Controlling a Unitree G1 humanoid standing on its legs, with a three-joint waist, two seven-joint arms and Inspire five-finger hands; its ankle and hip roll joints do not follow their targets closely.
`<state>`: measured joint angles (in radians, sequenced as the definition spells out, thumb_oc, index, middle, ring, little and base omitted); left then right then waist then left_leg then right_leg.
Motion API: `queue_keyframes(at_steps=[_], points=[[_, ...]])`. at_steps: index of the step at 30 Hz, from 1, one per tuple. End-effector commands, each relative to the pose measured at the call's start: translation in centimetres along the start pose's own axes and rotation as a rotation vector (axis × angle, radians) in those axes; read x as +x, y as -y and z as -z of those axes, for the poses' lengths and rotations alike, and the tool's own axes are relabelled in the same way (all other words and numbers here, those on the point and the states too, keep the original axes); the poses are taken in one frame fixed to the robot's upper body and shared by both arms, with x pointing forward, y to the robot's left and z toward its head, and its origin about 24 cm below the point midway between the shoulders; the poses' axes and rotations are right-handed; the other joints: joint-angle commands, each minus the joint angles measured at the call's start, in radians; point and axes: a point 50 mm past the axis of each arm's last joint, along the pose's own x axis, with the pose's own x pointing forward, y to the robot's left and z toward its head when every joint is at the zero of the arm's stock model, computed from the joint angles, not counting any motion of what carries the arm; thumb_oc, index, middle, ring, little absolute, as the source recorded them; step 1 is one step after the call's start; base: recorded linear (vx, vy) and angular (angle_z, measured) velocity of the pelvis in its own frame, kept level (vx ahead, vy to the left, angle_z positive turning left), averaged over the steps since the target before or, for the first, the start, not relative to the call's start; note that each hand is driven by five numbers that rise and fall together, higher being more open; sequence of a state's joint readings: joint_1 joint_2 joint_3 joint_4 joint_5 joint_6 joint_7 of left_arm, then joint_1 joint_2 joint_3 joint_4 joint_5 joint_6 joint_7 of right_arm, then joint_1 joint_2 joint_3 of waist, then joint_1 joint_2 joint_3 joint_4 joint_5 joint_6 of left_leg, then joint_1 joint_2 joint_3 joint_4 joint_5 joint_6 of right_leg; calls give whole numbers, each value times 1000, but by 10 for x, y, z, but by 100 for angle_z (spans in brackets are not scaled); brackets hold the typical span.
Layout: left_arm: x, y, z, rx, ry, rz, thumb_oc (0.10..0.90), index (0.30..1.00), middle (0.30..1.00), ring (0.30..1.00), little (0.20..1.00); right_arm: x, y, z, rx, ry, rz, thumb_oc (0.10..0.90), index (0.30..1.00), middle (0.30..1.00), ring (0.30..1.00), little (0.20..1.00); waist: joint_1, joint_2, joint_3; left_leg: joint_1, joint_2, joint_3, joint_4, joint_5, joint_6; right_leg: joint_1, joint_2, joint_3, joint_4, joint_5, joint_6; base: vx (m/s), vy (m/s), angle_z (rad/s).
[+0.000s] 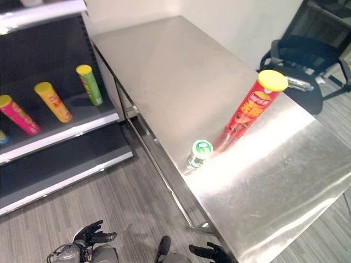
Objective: Put the goods on the table back onto the shelves and tidy them up.
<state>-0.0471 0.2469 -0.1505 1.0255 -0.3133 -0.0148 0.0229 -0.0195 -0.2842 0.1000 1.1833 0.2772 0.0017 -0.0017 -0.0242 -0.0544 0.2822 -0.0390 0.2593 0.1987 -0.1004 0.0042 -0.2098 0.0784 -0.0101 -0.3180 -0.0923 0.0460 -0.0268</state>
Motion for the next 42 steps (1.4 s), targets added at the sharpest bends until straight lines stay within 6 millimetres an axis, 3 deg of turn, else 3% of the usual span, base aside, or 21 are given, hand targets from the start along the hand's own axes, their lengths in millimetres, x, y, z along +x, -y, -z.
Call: queue_keyframes(at_steps=[1, 6, 7, 9, 10, 16, 18, 19, 20, 22, 24, 27, 28, 35, 36, 38, 39, 40, 41, 42], points=[[1, -5, -12, 44, 59, -11, 800, 900, 900, 900, 900, -3, 21, 3, -17, 4, 55, 800, 900, 900, 900, 900, 3, 47, -45, 48, -71, -61, 83, 32, 63, -36, -148, -38, 5, 8, 202, 96, 225, -126], [1, -5, -12, 44, 59, -10, 800, 900, 900, 900, 900, -3, 21, 3, -17, 4, 56, 800, 900, 900, 900, 900, 4, 47, -43, 51, -71, -59, 81, 32, 63, -35, -148, -36, 5, 8, 203, 19, 69, -47], [1, -5, -11, 50, 59, -4, 800, 900, 900, 900, 900, -4, 20, 12, -3, -23, 59, 800, 900, 900, 900, 900, -7, 50, -49, 103, -106, -23, 24, 25, 80, -51, -168, 9, 5, 40, 214, 45, 263, 12], [1, -6, -11, 50, 59, -4, 800, 900, 900, 900, 900, -4, 20, 12, -2, -23, 59, 800, 900, 900, 900, 900, -5, 49, -51, 101, -107, -21, 23, 27, 81, -54, -169, 11, 5, 41, 214, 40, 271, -26], [1, -15, -13, 68, 55, -29, 800, 900, 900, 900, 900, -6, 27, 26, 61, -75, 99, 800, 900, 900, 900, 900, -18, 40, -50, 125, -144, 17, 13, 7, 108, -69, -195, 56, 6, 65, 231, 37, 277, -61], [1, -19, -14, 69, 59, -35, 800, 900, 900, 900, 900, -8, 34, 31, 108, -86, 129, 800, 900, 900, 900, 900, -23, 38, -50, 131, -153, 23, 13, 0, 115, -71, -202, 63, 8, 69, 236, 15, 98, -33], [0, -30, -16, 77, 62, -53, 800, 900, 900, 900, 900, -19, 67, 52, 239, -136, 250, 800, 900, 900, 900, 900, -38, 26, -47, 146, -172, 44, 13, -19, 131, -81, -219, 80, 14, 87, 254, 18, 149, -12], [0, -30, -16, 77, 62, -53, 800, 900, 900, 900, 900, -19, 67, 52, 239, -136, 250, 800, 900, 900, 900, 900, -38, 26, -47, 146, -172, 44, 13, -19, 131, -81, -219, 80, 14, 87, 254, 106, 345, -23], [1, -32, -21, 93, 72, -53, 800, 900, 900, 900, 900, -138, 278, 9, 634, 283, 1026, 800, 900, 900, 900, 900, -94, -11, -88, 195, -194, 68, 13, -65, 148, -65, -244, 88, 17, 122, 289, 99, 301, -24], [1, -31, -21, 94, 72, -53, 800, 900, 900, 900, 900, -138, 278, 9, 634, 283, 1027, 800, 900, 900, 900, 900, -93, -11, -89, 194, -195, 68, 13, -65, 148, -67, -244, 89, 17, 123, 289, 45, 161, -47], [2, -27, -20, 113, 64, -52, 800, 900, 900, 900, 900, -172, 305, -47, 562, 529, 1134, 800, 900, 900, 900, 900, -96, -20, -94, 205, -195, 73, 13, -70, 149, -66, -242, 94, 17, 131, 289, -26, 38, -12], [2, -27, -20, 113, 64, -52, 800, 900, 900, 900, 900, -172, 305, -47, 563, 528, 1134, 800, 900, 900, 900, 900, -95, -20, -95, 204, -195, 73, 13, -70, 150, -68, -242, 94, 17, 132, 289, -5, 10, -14], [2, -26, -20, 130, 62, -51, 800, 900, 900, 900, 900, -193, 313, -76, 489, 649, 1180, 800, 900, 900, 900, 900, -95, -24, -97, 211, -193, 73, 13, -76, 150, -62, -240, 96, 17, 128, 289, -7, 12, -6], [2, -26, -20, 130, 63, -50, 800, 900, 900, 900, 900, -193, 313, -76, 489, 648, 1182, 800, 900, 900, 900, 900, -94, -26, -99, 206, -196, 73, 13, -71, 151, -67, -243, 98, 16, 133, 289, -3, 2, -1], [2, -26, -22, 127, 70, -50, 800, 900, 900, 900, 900, -205, 314, -96, 441, 732, 1206, 800, 900, 900, 900, 900, -94, -28, -101, 210, -196, 72, 13, -73, 151, -63, -242, 97, 17, 132, 289, -1, 5, 7], [2, -26, -22, 128, 71, -50, 800, 900, 900, 900, 900, -205, 313, -96, 441, 731, 1206, 800, 900, 900, 900, 900, -94, -29, -102, 208, -197, 72, 13, -72, 152, -65, -243, 98, 17, 132, 289, 0, 2, 2], [1, -25, -19, 124, 69, -49, 800, 900, 900, 900, 900, -234, 305, -135, 356, 957, 1239, 800, 900, 900, 900, 900, -93, -32, -107, 212, -197, 65, 13, -75, 155, -59, -246, 94, 21, 128, 289, 47, 9, 3], [1, -25, -16, 133, 61, -43, 800, 900, 900, 900, 900, -251, 296, -160, 344, 1140, 1193, 800, 900, 900, 900, 900, -88, -32, -111, 216, -195, 63, 13, -82, 155, -51, -245, 89, 21, 122, 289, 34, 8, -2], [1, -26, -16, 134, 61, -44, 800, 900, 900, 900, 900, -251, 295, -160, 345, 1140, 1193, 800, 900, 900, 900, 900, -89, -35, -110, 214, -197, 63, 13, -78, 155, -54, -247, 89, 21, 125, 289, 24, -8, -4], [0, -26, -13, 139, 54, -37, 800, 900, 900, 900, 900, -267, 277, -185, 266, 1303, 1117, 800, 900, 900, 900, 900, -86, -37, -112, 215, -197, 61, 13, -77, 154, -50, -247, 87, 21, 124, 289, -8, -6, -6]])
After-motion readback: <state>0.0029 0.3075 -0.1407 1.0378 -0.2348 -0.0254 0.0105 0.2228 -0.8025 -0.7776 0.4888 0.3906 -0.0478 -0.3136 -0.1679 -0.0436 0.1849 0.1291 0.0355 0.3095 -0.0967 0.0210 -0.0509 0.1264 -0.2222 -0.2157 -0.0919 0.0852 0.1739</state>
